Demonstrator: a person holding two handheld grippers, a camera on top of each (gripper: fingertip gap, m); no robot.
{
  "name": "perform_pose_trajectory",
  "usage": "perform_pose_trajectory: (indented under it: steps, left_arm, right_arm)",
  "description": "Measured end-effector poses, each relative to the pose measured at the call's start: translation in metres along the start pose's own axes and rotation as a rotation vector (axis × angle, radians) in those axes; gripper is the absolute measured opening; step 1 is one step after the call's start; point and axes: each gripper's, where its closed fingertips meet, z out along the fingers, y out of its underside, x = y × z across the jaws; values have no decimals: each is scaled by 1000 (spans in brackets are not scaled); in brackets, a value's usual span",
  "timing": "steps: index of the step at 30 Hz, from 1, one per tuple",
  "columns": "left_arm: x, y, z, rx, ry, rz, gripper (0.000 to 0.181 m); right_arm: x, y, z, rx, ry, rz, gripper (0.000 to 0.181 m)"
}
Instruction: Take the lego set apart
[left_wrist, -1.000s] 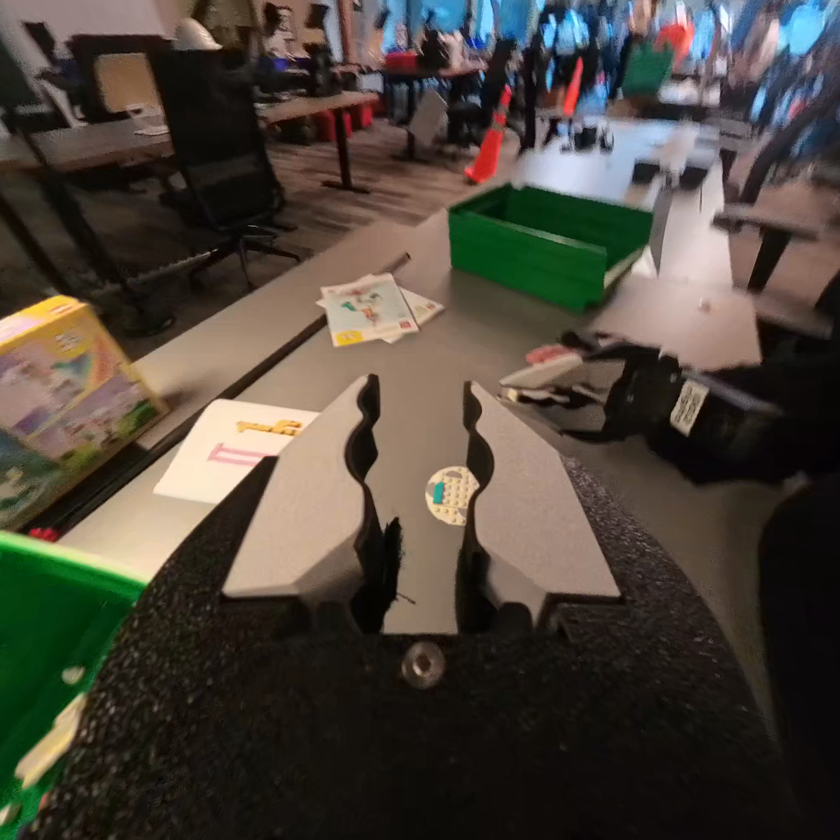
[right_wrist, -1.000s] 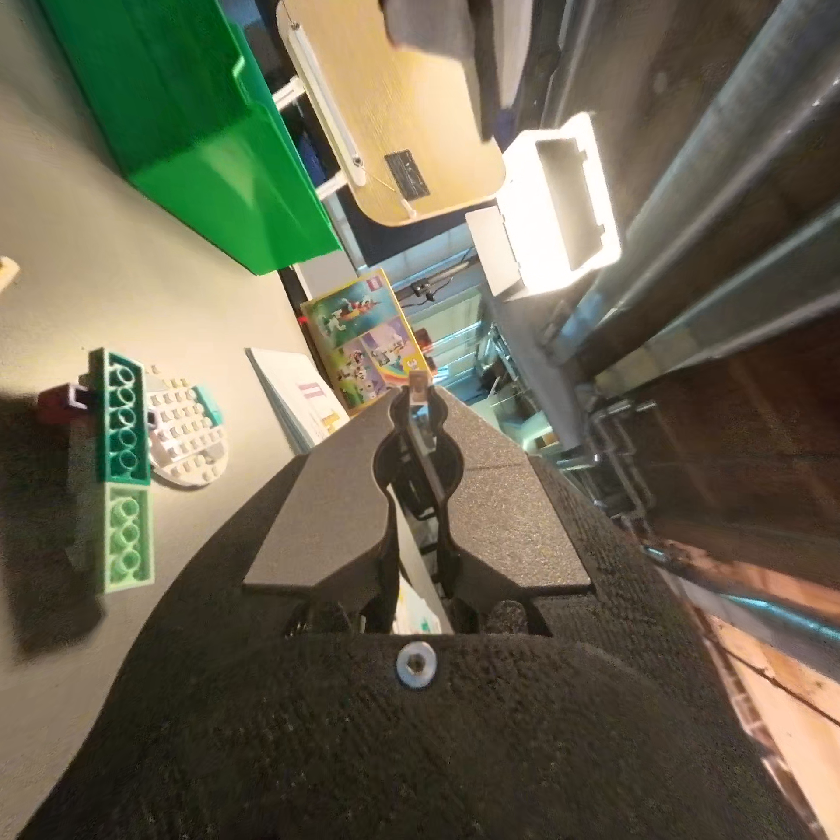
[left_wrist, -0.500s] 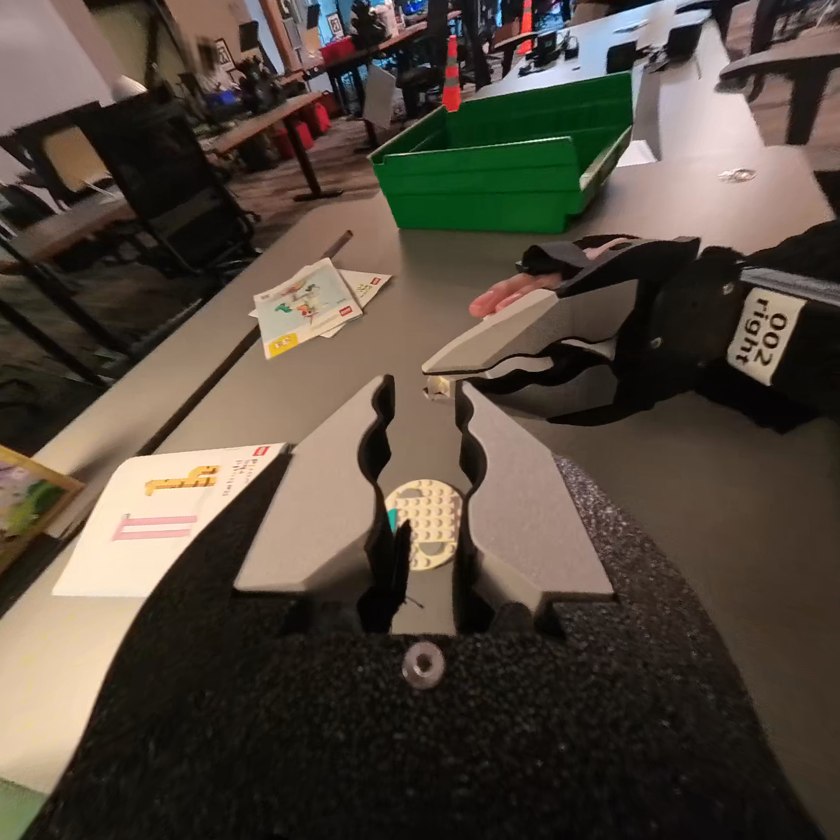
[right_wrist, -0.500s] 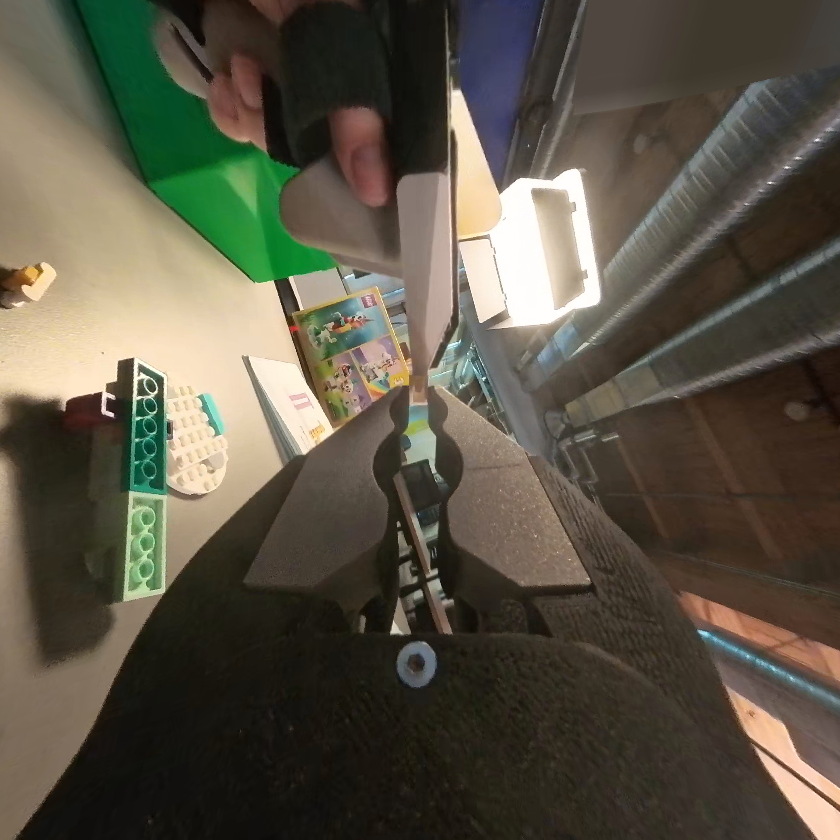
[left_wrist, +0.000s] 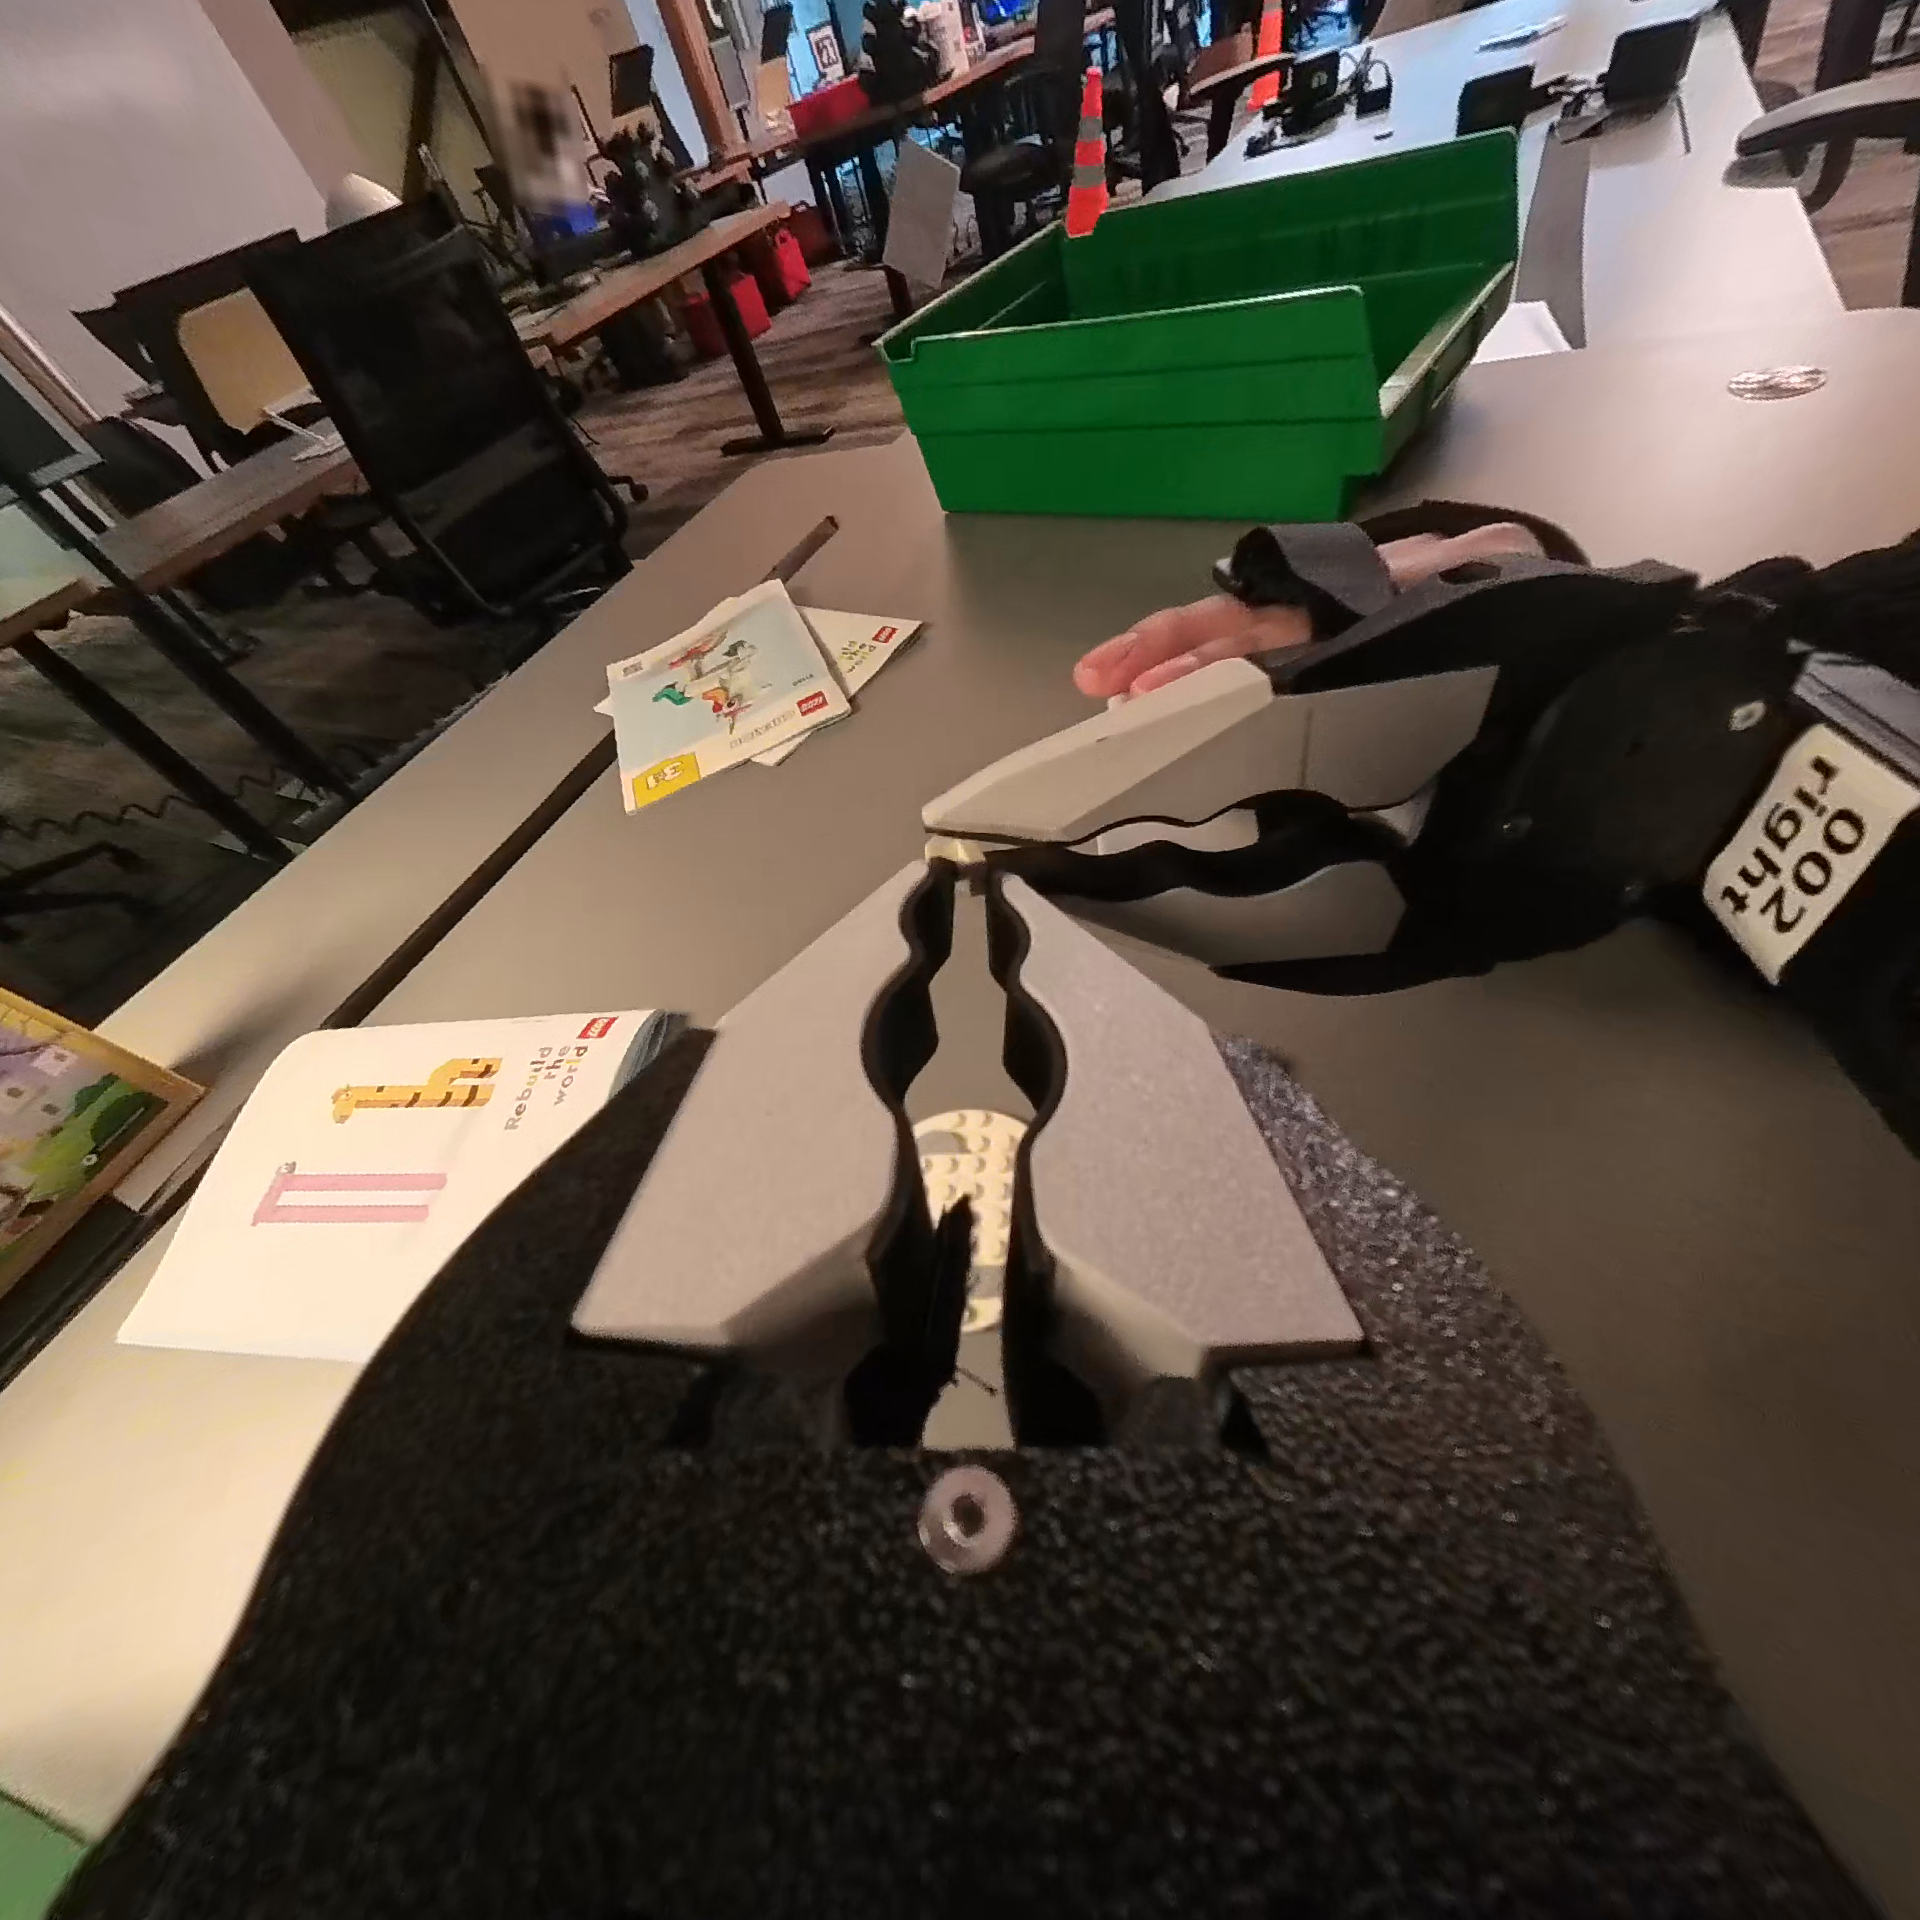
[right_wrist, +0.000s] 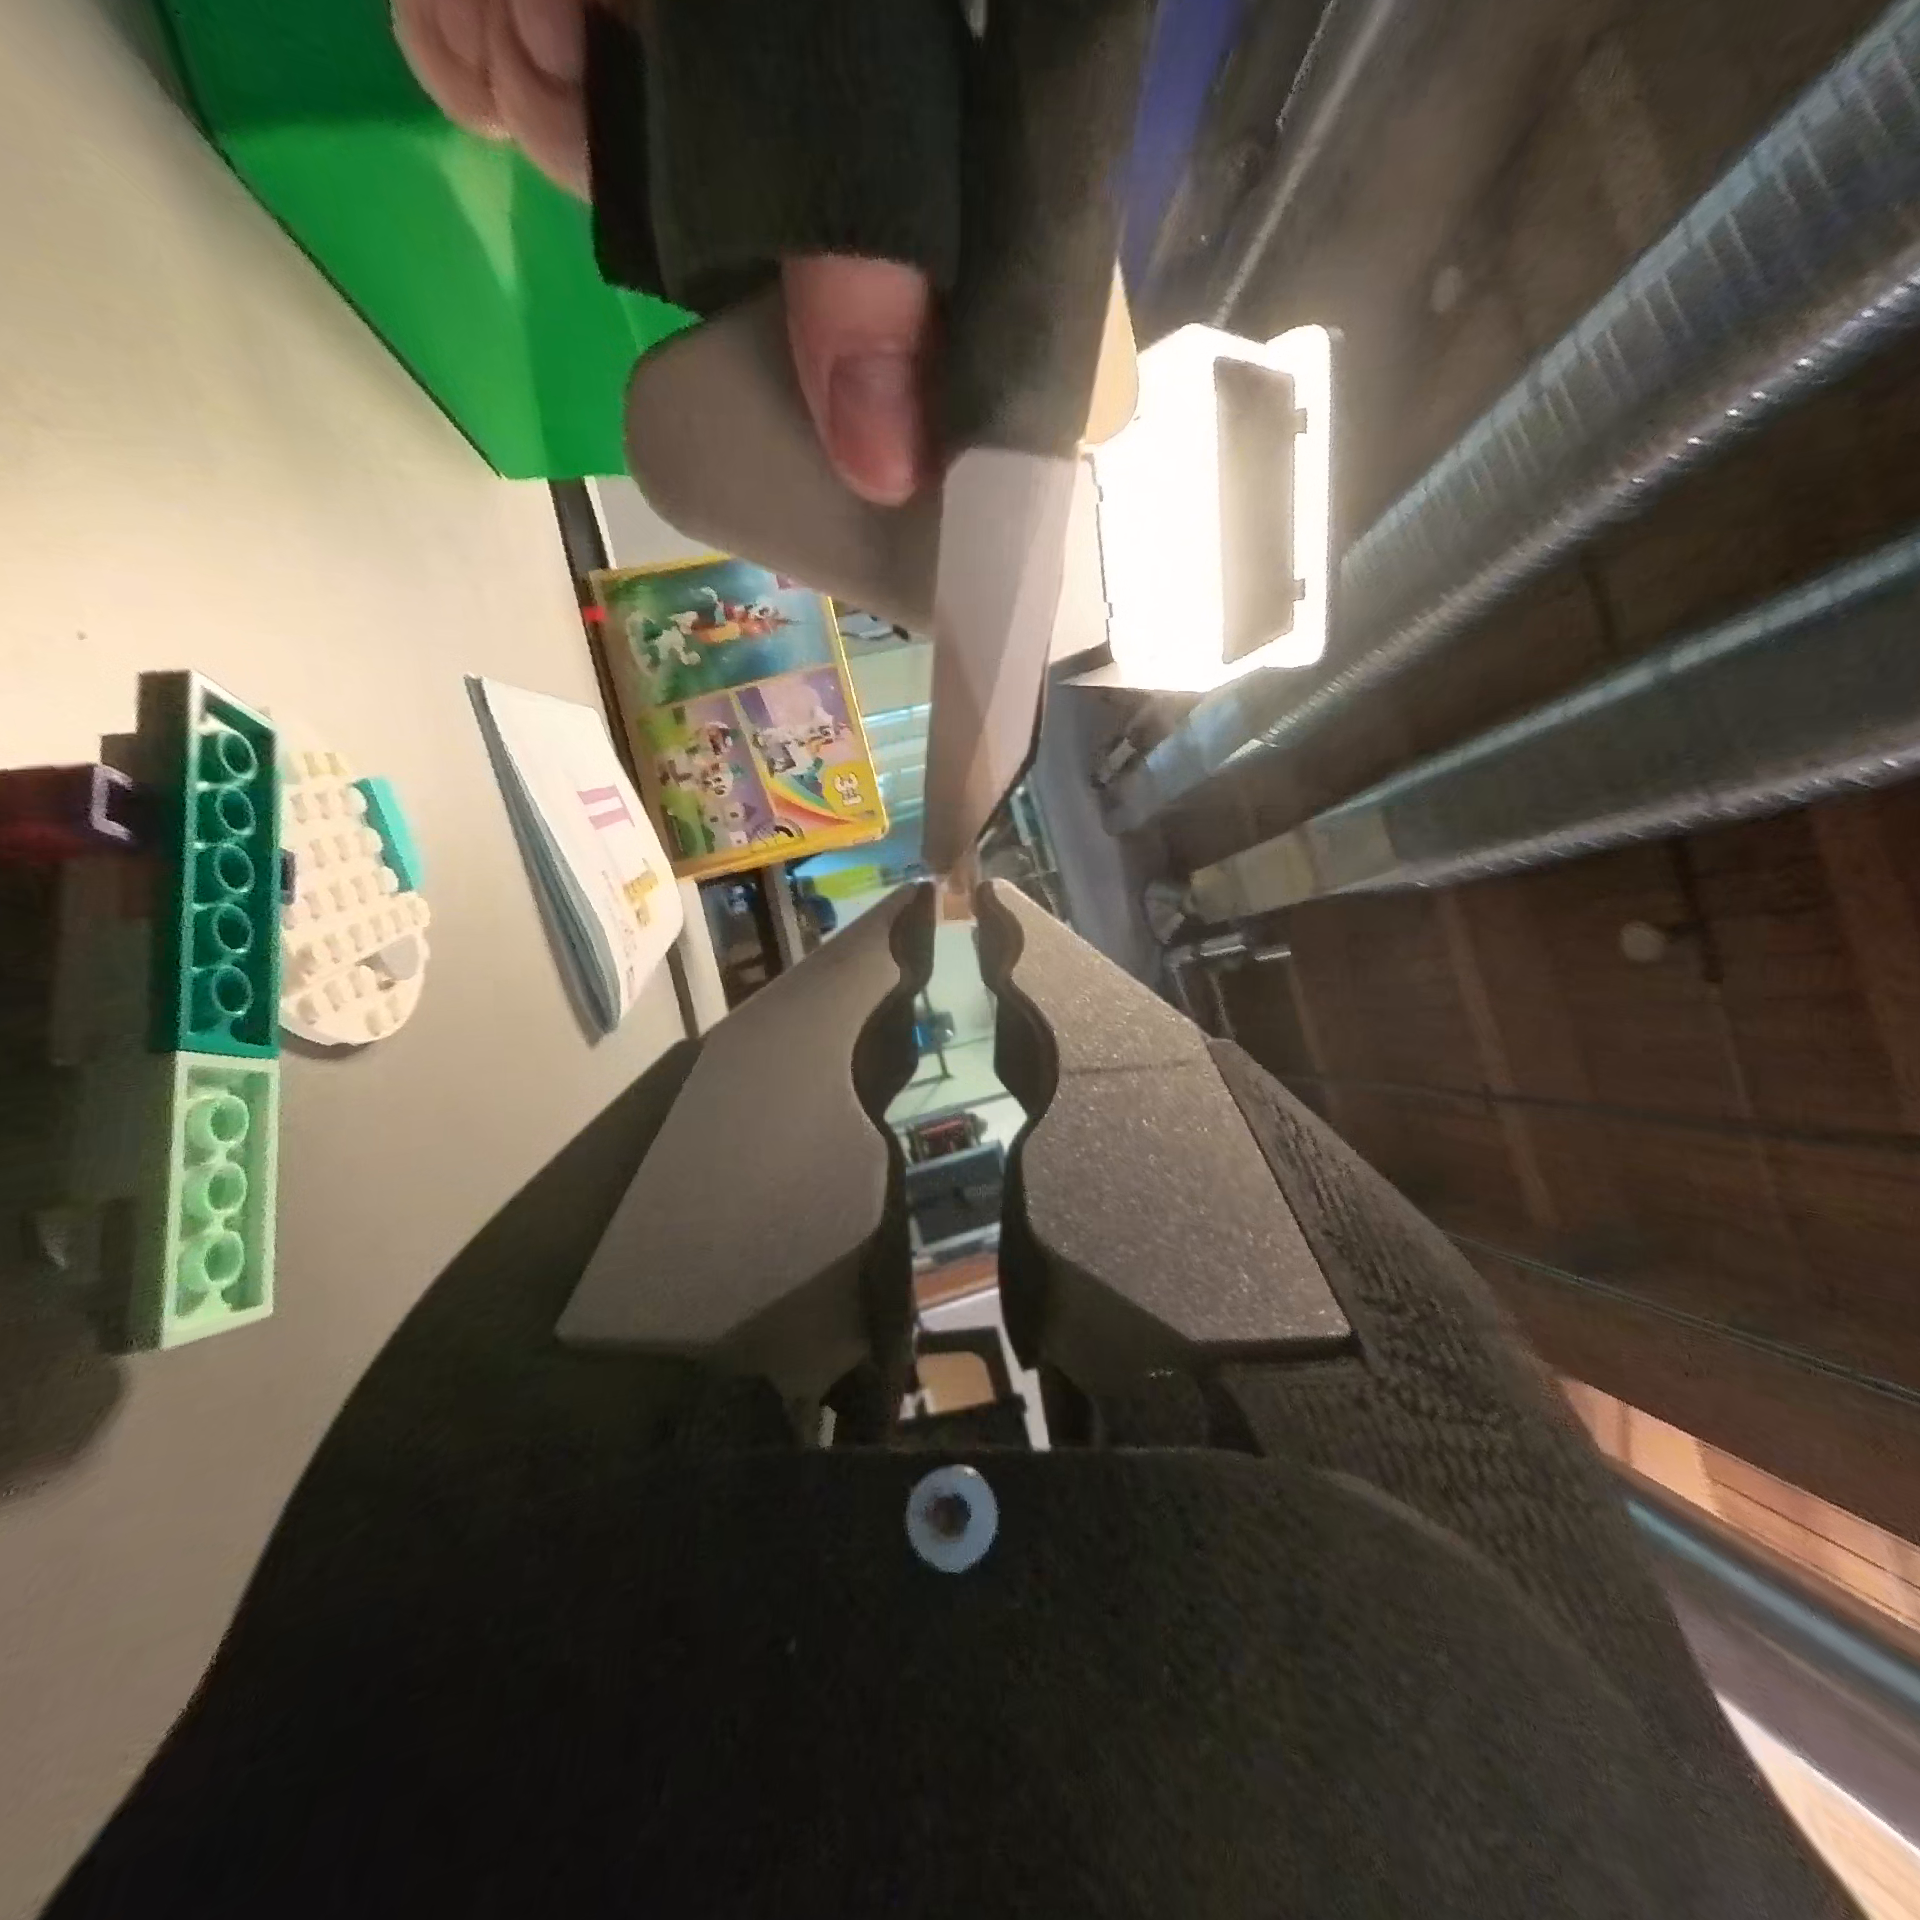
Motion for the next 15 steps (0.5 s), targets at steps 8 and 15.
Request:
perform_pose_trajectory:
  steps: [8,15]
  left_arm:
    - [-9,15,-9,4,7,481,2]
    - [34,37,-27,29,218,902,3]
  right_arm:
    - [-29,18,-4,-51,-366,586,10]
    - [-31,-25,-44,203,-1000,1424,28]
